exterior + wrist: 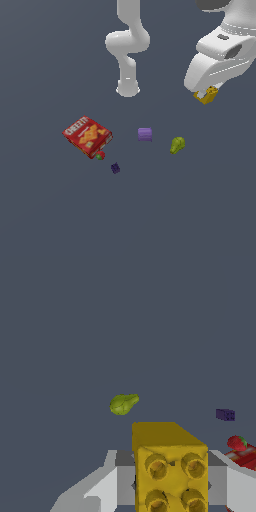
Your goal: Pick up a designated object from a clutter of objects.
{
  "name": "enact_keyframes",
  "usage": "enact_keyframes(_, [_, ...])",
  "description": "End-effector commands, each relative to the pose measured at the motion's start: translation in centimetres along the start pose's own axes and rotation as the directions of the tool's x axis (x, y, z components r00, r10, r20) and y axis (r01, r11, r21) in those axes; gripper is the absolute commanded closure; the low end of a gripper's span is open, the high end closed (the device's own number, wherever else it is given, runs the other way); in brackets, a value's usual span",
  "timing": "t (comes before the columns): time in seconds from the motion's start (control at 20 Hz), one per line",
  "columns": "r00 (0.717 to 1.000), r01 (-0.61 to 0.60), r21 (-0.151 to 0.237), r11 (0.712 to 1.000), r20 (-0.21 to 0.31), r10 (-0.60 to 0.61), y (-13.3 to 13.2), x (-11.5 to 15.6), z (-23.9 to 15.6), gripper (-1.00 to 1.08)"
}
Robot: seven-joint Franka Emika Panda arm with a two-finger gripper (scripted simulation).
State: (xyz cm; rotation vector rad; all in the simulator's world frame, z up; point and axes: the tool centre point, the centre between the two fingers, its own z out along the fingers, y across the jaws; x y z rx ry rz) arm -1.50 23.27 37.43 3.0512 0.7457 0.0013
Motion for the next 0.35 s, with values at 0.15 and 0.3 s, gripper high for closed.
enact_keyframes(0.15, [1.000,-0.002,0.000,1.000,0.001,0.002,-1.07,0.55,-0.91,1.08])
enact_keyframes(0.3, [1.000,-0.002,0.000,1.000,0.001,0.002,-1.12,0.62,-0.96,1.08])
